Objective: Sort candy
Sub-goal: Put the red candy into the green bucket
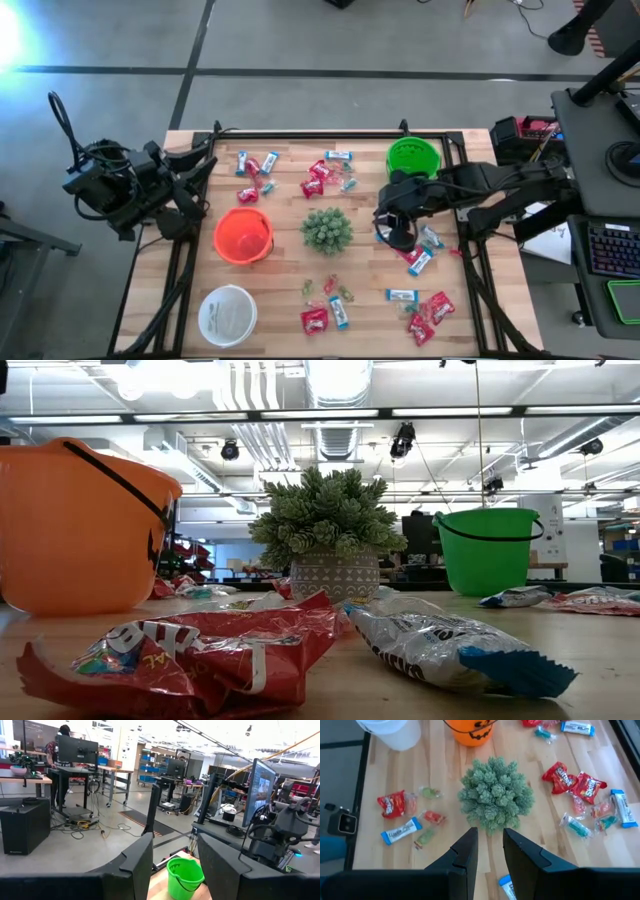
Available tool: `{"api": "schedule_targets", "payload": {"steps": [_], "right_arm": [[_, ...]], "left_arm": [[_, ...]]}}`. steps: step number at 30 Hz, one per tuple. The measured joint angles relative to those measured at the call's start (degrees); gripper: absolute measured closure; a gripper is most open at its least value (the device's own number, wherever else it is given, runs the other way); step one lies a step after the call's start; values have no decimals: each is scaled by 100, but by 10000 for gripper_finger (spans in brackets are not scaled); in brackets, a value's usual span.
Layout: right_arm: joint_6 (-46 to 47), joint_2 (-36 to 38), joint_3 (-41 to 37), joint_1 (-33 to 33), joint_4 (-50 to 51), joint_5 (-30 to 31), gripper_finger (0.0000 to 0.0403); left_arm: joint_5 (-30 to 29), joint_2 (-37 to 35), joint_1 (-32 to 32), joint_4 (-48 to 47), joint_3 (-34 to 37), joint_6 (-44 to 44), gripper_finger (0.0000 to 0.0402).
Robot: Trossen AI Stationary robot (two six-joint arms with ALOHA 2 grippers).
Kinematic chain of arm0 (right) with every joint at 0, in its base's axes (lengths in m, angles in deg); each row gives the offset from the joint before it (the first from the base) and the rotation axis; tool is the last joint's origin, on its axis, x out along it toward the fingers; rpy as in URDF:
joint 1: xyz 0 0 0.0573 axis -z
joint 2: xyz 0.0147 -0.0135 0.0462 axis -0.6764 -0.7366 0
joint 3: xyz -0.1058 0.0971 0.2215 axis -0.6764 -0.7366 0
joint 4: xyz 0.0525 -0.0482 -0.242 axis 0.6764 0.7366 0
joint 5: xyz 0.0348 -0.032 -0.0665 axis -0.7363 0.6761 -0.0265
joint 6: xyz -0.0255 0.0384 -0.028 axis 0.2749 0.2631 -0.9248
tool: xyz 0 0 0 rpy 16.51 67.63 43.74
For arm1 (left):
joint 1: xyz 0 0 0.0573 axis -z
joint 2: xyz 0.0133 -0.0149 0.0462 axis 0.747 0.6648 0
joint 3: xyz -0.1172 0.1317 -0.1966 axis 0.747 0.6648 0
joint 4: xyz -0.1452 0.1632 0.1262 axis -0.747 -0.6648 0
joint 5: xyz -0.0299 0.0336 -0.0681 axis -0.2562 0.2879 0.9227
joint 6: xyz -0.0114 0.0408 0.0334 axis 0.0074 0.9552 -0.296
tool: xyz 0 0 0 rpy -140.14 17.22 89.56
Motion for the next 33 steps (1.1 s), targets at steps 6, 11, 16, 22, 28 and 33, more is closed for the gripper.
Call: {"api": "schedule_targets", "payload": {"steps": [6,11,16,22,28,33], "right_arm": [[328,-143,0,91,317,-631,319],[299,-231,2,102,373,-890,319],[89,-365,4,100,383,-1092,319],[-66,-469,0,100,745,-1092,319],[-212,-472,-9,101,1057,-1243,319],[-329,-461,-9,102,1298,-1717,319]], "left_arm": [[-1,-1,0,4,0,-27,263],[0,-36,0,35,2,-26,263],[0,-111,0,61,2,-24,263],[0,-145,0,50,2,24,263],[0,-117,0,22,2,346,263],[0,-36,0,20,2,821,263]]}}
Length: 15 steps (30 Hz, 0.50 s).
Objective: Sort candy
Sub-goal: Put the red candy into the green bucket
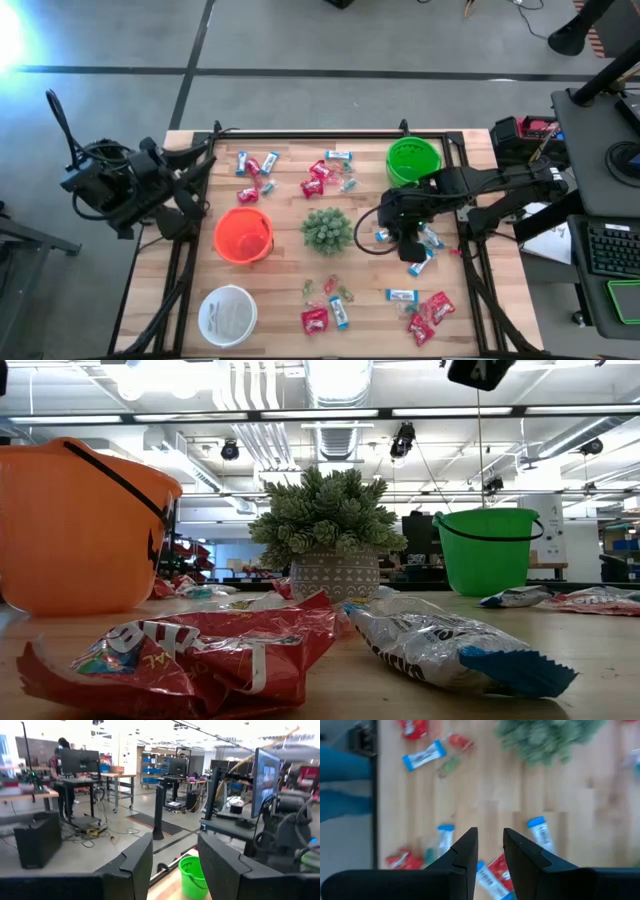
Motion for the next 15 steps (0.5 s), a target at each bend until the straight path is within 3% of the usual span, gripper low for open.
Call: {"api": "schedule_targets", "payload": {"steps": [5,9,15], "right_arm": [[300,2,0,-4,16,-562,319],[958,-6,0,38,-32,-526,319],[2174,-88,0,129,-379,-520,319]], "left_arm": [[0,69,58,-4,0,746,263],[-2,42,128,-4,0,1237,263],[-2,-208,410,0,0,1306,263]]}}
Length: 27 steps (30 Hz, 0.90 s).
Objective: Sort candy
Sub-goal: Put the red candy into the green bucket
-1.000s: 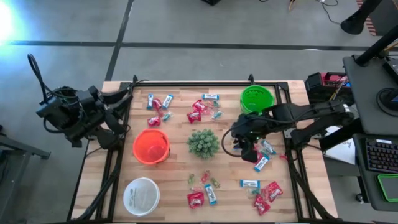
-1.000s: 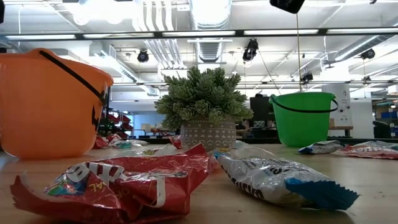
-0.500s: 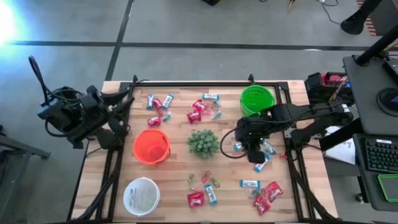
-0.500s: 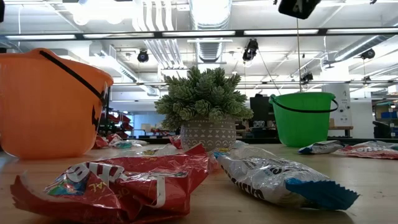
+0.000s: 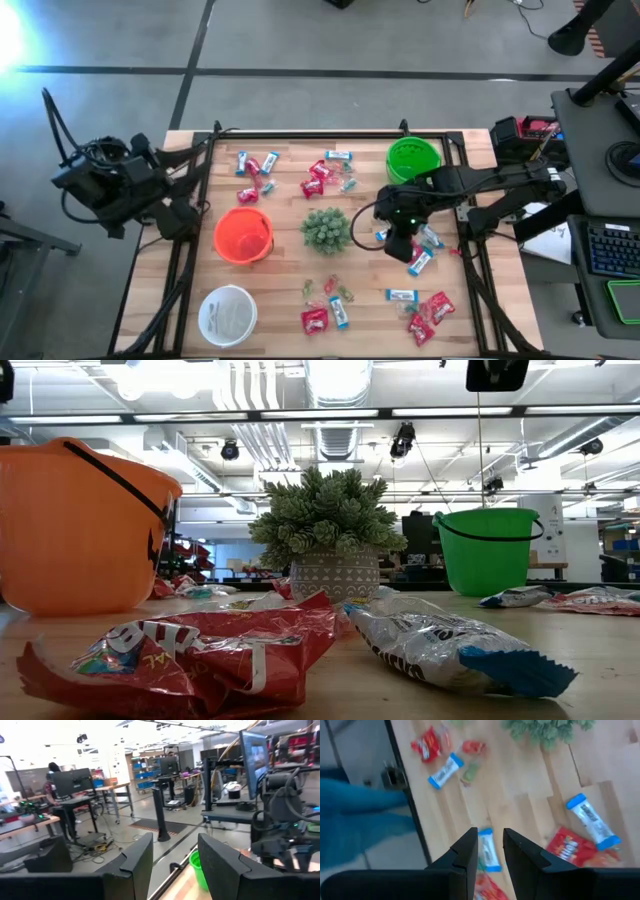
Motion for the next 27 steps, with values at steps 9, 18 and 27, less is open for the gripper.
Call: {"api": "schedule_targets", "payload": {"steps": [9,18,27], "right_arm": [[-244,-155,0,-46,-537,-194,319],[-882,-384,0,-46,-377,-777,319],[-702,-209,0,27,-559,-135,319]], "left_arm": [[2,-402,268,31,0,-294,263],[0,-662,268,40,0,-319,263],[0,-557,265,35,0,-338,263]]}}
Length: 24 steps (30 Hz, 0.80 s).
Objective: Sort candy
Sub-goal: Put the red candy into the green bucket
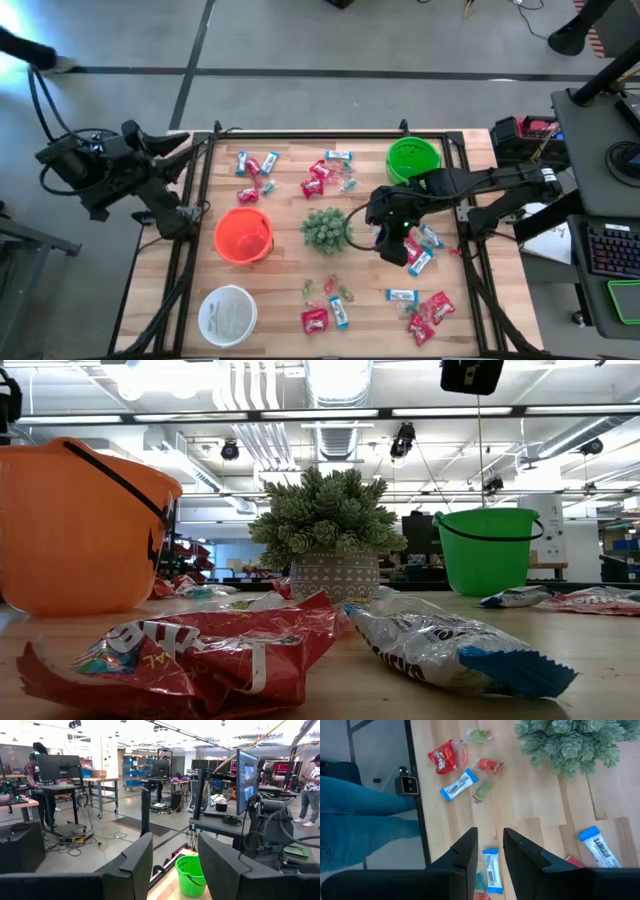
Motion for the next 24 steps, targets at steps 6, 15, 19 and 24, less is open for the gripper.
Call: {"api": "schedule_targets", "payload": {"steps": [6,15,19,24], "right_arm": [[277,3,0,33,-16,1,319],[734,1,0,39,-38,1,319],[1130,1,0,58,-40,1,319],[1269,1,0,57,-64,3,319]], "left_arm": [[0,129,0,-15,0,-9,263],[0,387,0,-15,0,-9,263],[0,513,0,-17,0,-9,263],[0,582,0,-31,2,-7,263]]}}
